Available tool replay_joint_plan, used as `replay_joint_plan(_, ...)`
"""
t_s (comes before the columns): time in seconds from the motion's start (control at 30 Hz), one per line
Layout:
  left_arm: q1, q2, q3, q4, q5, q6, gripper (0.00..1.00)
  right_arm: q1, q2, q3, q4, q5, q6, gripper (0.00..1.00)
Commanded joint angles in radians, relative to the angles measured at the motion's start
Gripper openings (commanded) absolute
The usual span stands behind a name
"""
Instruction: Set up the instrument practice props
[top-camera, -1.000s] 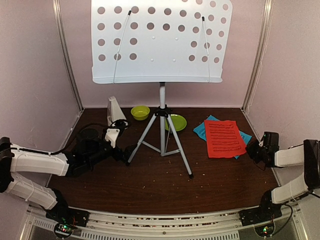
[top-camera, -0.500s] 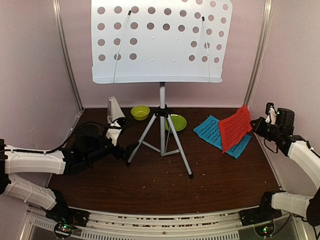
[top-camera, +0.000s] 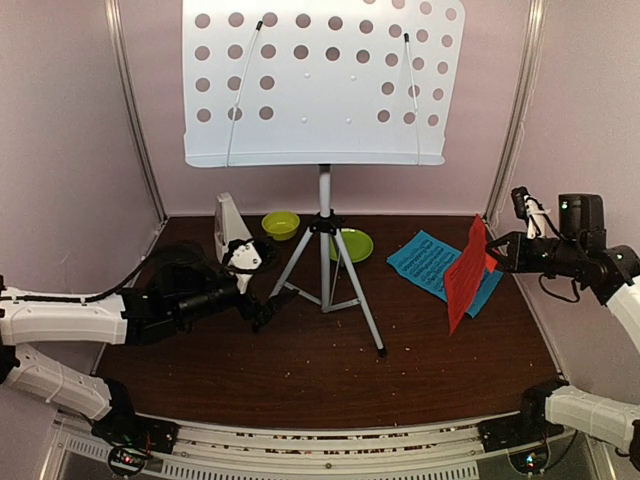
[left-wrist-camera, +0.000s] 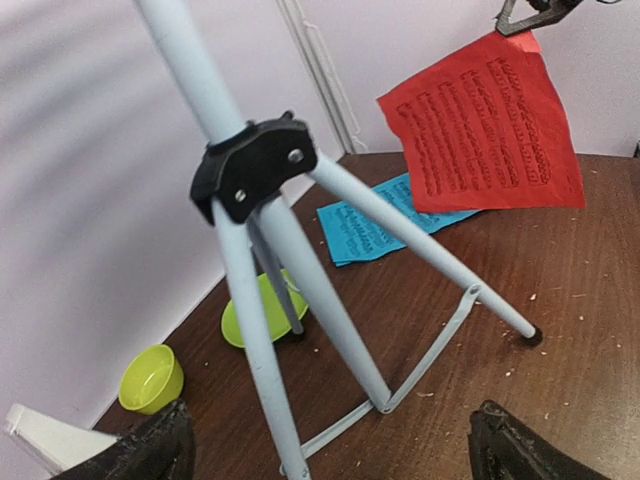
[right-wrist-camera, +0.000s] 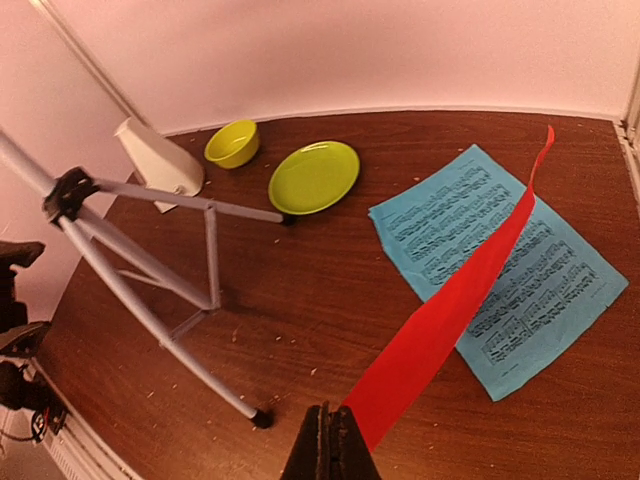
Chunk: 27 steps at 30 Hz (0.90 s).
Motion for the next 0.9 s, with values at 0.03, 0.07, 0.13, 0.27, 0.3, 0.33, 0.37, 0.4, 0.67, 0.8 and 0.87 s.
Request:
replay_joint_plan(0.03,-0.025,-0.003,0.086,-0.055,0.119,0.057,0.97,0.095,-0.054,0.102,-0.180,-0.082,-0.008,0.00)
replay_joint_plan(0.07,-0.028,-0.001,0.095,-0.062,0.128,0.060,0.97,0.113,-0.057,0.128,-0.205,-0.081,-0.008,0.00)
replay_joint_plan(0.13,-0.038,0.004,0.110,-0.069,0.143,0.066,0.97,0.151,-0.065,0.166,-0.265,-0.087,-0.011,0.00)
replay_joint_plan(0.27,-0.064,0.011,0.149,-0.096,0.166,0.086,0.97,0.218,-0.072,0.232,-0.347,-0.135,-0.018,0.00)
replay_joint_plan(0.3,-0.070,0.013,0.169,-0.109,0.173,0.094,0.97,0.238,-0.072,0.245,-0.369,-0.145,-0.020,0.00)
replay_joint_plan(0.33,-0.078,0.017,0.187,-0.129,0.180,0.102,0.97,0.266,-0.071,0.258,-0.386,-0.155,-0.022,0.00)
replay_joint_plan(0.37,-0.084,0.020,0.203,-0.149,0.184,0.110,0.97,0.290,-0.071,0.269,-0.404,-0.161,-0.023,0.00)
replay_joint_plan(0.4,-0.091,0.024,0.220,-0.167,0.190,0.118,0.97,0.316,-0.070,0.277,-0.420,-0.169,-0.027,0.00)
replay_joint_plan(0.67,-0.161,0.067,0.367,-0.329,0.226,0.198,0.98,0.533,-0.039,0.337,-0.533,-0.153,-0.052,0.00)
replay_joint_plan(0.8,-0.215,0.126,0.453,-0.379,0.263,0.234,0.98,0.657,0.002,0.393,-0.593,-0.115,-0.061,0.00)
replay_joint_plan(0.87,-0.241,0.167,0.487,-0.384,0.276,0.256,0.98,0.715,0.028,0.424,-0.617,-0.100,-0.066,0.00)
